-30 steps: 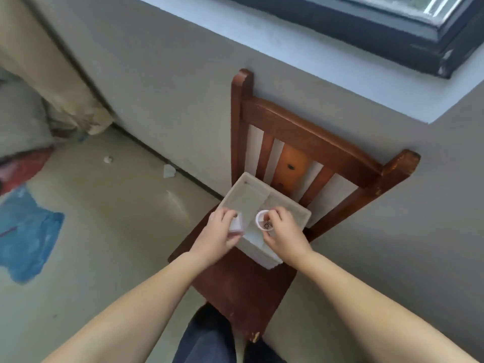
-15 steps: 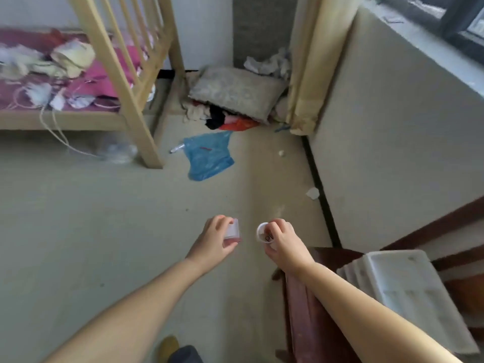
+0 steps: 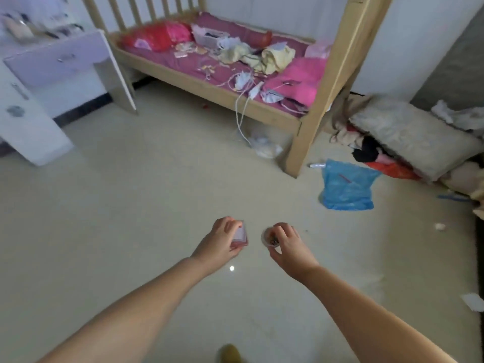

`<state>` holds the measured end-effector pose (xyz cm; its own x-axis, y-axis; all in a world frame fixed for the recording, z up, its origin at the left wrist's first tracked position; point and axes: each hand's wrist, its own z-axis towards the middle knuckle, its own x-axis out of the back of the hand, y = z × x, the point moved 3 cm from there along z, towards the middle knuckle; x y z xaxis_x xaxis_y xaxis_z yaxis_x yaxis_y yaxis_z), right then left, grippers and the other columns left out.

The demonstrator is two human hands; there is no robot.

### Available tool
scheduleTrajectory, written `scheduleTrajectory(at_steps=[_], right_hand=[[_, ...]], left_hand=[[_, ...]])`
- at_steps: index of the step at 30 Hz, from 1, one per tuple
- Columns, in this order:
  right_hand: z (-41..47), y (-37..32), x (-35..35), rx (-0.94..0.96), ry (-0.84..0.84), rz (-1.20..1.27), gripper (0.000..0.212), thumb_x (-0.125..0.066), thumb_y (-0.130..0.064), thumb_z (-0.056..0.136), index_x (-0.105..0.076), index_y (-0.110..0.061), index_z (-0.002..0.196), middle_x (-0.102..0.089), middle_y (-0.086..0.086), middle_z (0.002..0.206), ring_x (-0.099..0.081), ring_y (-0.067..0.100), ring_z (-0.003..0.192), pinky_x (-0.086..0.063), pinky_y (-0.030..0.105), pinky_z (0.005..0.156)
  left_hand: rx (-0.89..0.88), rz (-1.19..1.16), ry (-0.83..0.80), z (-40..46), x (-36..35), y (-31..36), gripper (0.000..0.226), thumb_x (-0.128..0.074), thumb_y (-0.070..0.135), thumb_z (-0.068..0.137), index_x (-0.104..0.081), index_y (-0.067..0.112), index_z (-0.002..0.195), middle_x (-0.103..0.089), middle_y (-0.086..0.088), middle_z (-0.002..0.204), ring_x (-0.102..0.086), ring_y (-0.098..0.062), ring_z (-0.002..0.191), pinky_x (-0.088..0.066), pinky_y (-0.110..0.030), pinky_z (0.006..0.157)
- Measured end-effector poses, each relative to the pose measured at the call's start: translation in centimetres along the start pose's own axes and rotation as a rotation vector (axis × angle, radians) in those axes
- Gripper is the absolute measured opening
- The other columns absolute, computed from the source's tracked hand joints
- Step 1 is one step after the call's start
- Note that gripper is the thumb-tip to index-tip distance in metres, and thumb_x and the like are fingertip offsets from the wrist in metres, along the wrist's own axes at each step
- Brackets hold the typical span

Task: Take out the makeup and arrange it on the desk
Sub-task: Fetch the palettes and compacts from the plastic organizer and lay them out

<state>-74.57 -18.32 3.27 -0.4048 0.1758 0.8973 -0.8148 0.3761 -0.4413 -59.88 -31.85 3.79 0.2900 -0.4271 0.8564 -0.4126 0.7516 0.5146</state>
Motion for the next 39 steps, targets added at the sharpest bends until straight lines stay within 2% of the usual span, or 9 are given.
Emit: scheduleTrajectory(at_steps=[5,9,12,15,19,24,30,34,39], right_hand=[[10.9,-10.5,-4.3,0.213,-0.071,-0.023,0.035,-0.057,-0.022,0.089,-0.05,-0.008,0.12,-0.046,0.004,0.13,-0.041,0.022,0.12,-0.046,0.03,0.086],[19.6,-18.0,-8.4,0.397,-0.139,-0.039,0.032,-0.058,-0.022,0.087,-0.052,-0.009,0.116,-0.048,0.003,0.128,-0.044,0.024,0.118,-0.049,0.033,0.085],[26.6,-23.9,-11.7,0.507,-0.188,-0.019,0.027,-0.058,-0.02,0.087,-0.052,-0.009,0.111,-0.047,0.003,0.127,-0.043,0.022,0.115,-0.05,0.034,0.081],[33.5,-29.7,-14.9,0.616,-0.211,0.007,0.025,-0.059,-0.018,0.086,-0.053,-0.008,0.108,-0.048,0.004,0.125,-0.044,0.024,0.112,-0.05,0.035,0.078],[42.7,-38.0,-18.5,0.726,-0.284,0.042,0.022,-0.059,-0.015,0.084,-0.054,-0.007,0.104,-0.05,0.005,0.119,-0.047,0.025,0.108,-0.051,0.037,0.077],[52.2,-48.6,-22.5,0.854,-0.361,0.064,0.02,-0.059,-0.014,0.083,-0.053,-0.012,0.102,-0.05,0.0,0.116,-0.046,0.018,0.103,-0.05,0.033,0.075],[64.6,-59.6,-28.7,0.937,-0.354,0.062,0.018,-0.059,-0.012,0.081,-0.052,-0.014,0.097,-0.051,-0.002,0.11,-0.048,0.019,0.099,-0.05,0.033,0.073],[73.9,-68.2,-31.3,0.856,-0.291,0.118,0.017,-0.061,-0.015,0.084,-0.054,-0.013,0.099,-0.052,0.001,0.112,-0.049,0.021,0.101,-0.048,0.031,0.077],[84.0,-77.0,-33.5,0.81,-0.26,0.172,0.019,-0.061,-0.017,0.085,-0.053,-0.012,0.101,-0.052,0.001,0.113,-0.048,0.018,0.101,-0.045,0.026,0.078]], left_hand=[[0.183,0.015,0.145,-2.4,7.1,-11.9,0.051,-0.068,0.026,0.083,-0.046,0.013,0.126,-0.042,-0.005,0.13,-0.038,-0.019,0.125,-0.049,-0.036,0.09],[0.306,0.003,0.261,-3.8,12.1,-20.2,0.054,-0.071,0.024,0.08,-0.035,0.026,0.119,-0.049,-0.006,0.124,-0.045,-0.025,0.118,-0.052,-0.04,0.084],[0.407,0.019,0.328,-3.7,15.7,-26.8,0.051,-0.068,0.024,0.083,-0.044,0.017,0.126,-0.047,-0.006,0.126,-0.043,-0.023,0.118,-0.049,-0.034,0.087],[0.477,0.022,0.374,-2.7,19.8,-33.4,0.053,-0.068,0.023,0.083,-0.036,0.026,0.125,-0.047,-0.007,0.126,-0.043,-0.024,0.118,-0.048,-0.034,0.089],[0.63,0.0,0.412,-2.3,25.4,-42.6,0.05,-0.069,0.024,0.083,-0.047,0.01,0.127,-0.048,-0.008,0.124,-0.045,-0.024,0.117,-0.046,-0.03,0.092],[0.807,-0.033,0.461,-2.9,31.6,-53.3,0.052,-0.065,0.03,0.086,-0.044,0.01,0.13,-0.044,-0.006,0.129,-0.041,-0.021,0.12,-0.035,-0.02,0.095],[0.81,-0.044,0.49,-0.1,40.2,-68.3,0.053,-0.063,0.031,0.088,-0.041,0.012,0.133,-0.042,-0.004,0.131,-0.04,-0.018,0.121,-0.037,-0.019,0.097],[0.745,0.022,0.495,3.1,49.0,-78.6,0.051,-0.064,0.03,0.088,-0.045,0.009,0.13,-0.045,-0.007,0.127,-0.042,-0.022,0.118,-0.04,-0.028,0.099],[0.718,0.037,0.468,8.1,57.8,-90.0,0.049,-0.063,0.027,0.088,-0.043,0.009,0.13,-0.043,-0.008,0.127,-0.042,-0.022,0.118,-0.037,-0.024,0.095]])
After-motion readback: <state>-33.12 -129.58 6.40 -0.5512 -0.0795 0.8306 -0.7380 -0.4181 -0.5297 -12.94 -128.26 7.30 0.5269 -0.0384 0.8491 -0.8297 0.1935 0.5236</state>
